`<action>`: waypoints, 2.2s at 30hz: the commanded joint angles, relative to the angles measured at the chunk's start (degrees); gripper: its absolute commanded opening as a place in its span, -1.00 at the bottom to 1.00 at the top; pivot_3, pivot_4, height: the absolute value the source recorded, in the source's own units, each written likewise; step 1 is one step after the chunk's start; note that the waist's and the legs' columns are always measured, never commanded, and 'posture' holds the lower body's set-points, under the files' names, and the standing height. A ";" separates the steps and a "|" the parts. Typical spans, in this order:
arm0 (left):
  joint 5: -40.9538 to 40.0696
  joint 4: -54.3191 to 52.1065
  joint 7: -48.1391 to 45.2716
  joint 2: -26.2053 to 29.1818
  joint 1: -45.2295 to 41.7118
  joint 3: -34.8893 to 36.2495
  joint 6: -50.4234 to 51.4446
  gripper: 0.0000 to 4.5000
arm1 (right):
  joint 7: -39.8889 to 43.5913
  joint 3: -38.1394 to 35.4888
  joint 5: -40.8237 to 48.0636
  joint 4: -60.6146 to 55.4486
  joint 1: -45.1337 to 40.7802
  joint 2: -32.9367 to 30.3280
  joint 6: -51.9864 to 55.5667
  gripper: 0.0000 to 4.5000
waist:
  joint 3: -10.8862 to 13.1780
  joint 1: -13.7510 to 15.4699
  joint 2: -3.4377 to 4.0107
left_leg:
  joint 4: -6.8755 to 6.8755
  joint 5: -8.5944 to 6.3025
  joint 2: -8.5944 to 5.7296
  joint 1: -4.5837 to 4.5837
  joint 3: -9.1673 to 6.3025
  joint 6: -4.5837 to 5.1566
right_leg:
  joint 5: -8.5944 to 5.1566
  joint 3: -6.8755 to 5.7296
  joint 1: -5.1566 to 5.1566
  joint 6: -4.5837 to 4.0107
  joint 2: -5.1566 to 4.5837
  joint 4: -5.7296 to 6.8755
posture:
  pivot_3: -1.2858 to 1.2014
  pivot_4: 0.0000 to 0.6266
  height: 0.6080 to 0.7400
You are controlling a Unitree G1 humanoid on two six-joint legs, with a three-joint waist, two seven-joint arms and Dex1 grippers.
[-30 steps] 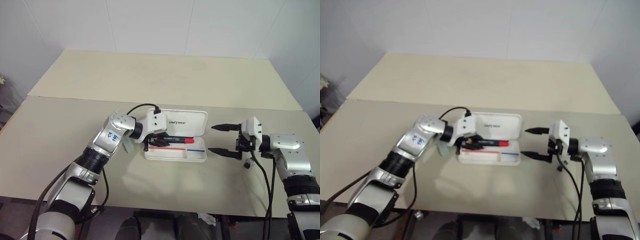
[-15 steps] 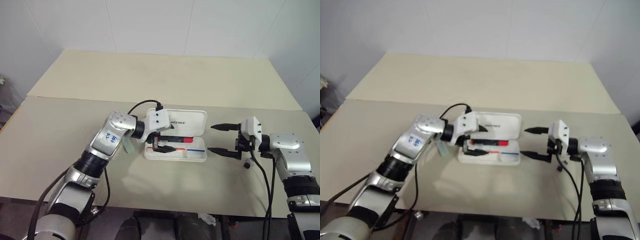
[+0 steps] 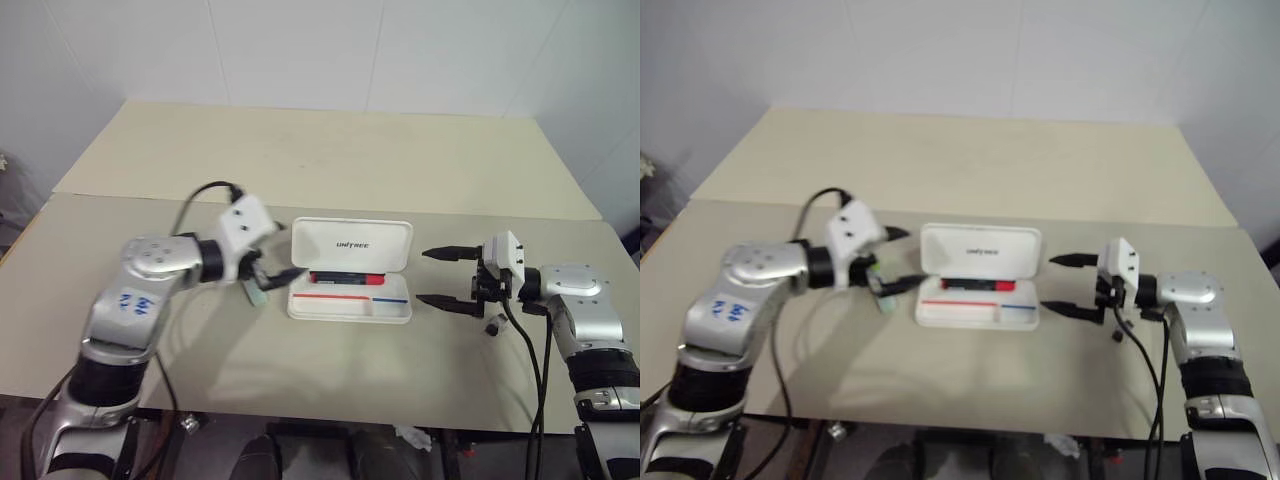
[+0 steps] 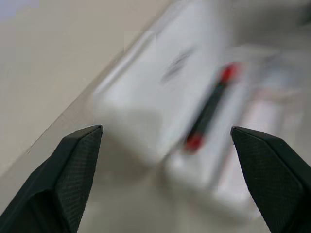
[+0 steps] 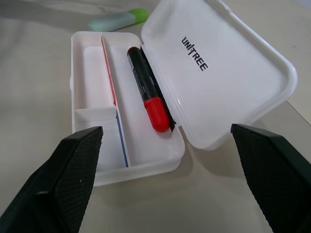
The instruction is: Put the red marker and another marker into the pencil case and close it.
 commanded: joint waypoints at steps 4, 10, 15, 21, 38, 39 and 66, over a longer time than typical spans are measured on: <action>2.56 -5.43 14.78 -4.08 3.91 7.00 11.27 0.99 | 1.90 -1.07 0.02 3.34 -4.35 -0.71 -1.96 1.00 | 0.03 0.39 -0.05 | 0.05 -0.01 -0.01 -0.02 -0.03 0.02 | 0.02 -0.04 0.01 0.03 -0.02 -0.01 | 0.03 -0.52 1.00; 4.48 -6.82 29.18 -18.92 2.26 7.49 16.95 0.99 | 5.04 -1.50 1.04 8.15 -8.03 0.26 -3.30 1.00 | 0.03 0.57 -0.07 | 0.08 -0.04 -0.09 -0.05 -0.06 0.07 | 0.08 -0.10 0.13 0.14 -0.12 -0.16 | 0.03 -0.52 1.00; 5.01 -2.91 36.78 -26.94 -0.18 7.89 16.40 0.99 | 5.08 -0.97 0.17 9.49 -8.84 0.55 -4.25 1.00 | 0.03 0.39 -0.07 | 0.06 -0.04 -0.05 -0.03 -0.05 0.03 | 0.08 -0.09 0.10 0.14 -0.02 -0.16 | 0.03 -0.52 1.00; 5.51 0.59 41.21 -29.52 -3.03 8.50 22.30 0.99 | 4.91 -1.05 -0.01 9.60 -8.80 0.59 -4.44 1.00 | 0.03 0.12 -0.07 | 0.06 -0.04 -0.05 -0.03 0.00 0.02 | 0.10 -0.02 0.08 0.17 0.02 -0.15 | 0.03 -0.52 1.00; 6.21 6.31 47.81 -33.98 -9.03 14.07 33.82 0.83 | 4.02 -1.21 -0.91 10.45 -9.33 0.54 -5.00 1.00 | 0.03 0.28 -0.07 | 0.07 -0.04 -0.08 -0.03 0.01 -0.02 | 0.13 -0.02 0.10 0.23 0.01 -0.21 | 0.03 -0.52 1.00; 6.06 6.39 47.68 -33.74 -9.08 13.86 33.98 0.75 | 4.02 -1.20 -0.95 10.58 -9.41 0.58 -5.09 1.00 | 0.03 0.25 -0.07 | 0.07 -0.04 -0.08 -0.03 0.01 -0.02 | 0.13 -0.02 0.10 0.24 0.01 -0.21 | 0.03 -0.52 1.00; -5.08 -1.22 24.56 -5.49 -10.84 6.07 20.16 -0.50 | 4.04 -2.15 -1.36 13.20 -10.22 -0.19 -7.29 1.00 | 0.05 0.14 -0.07 | -0.07 -0.02 -0.04 -0.05 0.03 -0.11 | 0.16 -0.01 0.06 0.29 0.02 -0.35 | 0.03 -0.52 1.00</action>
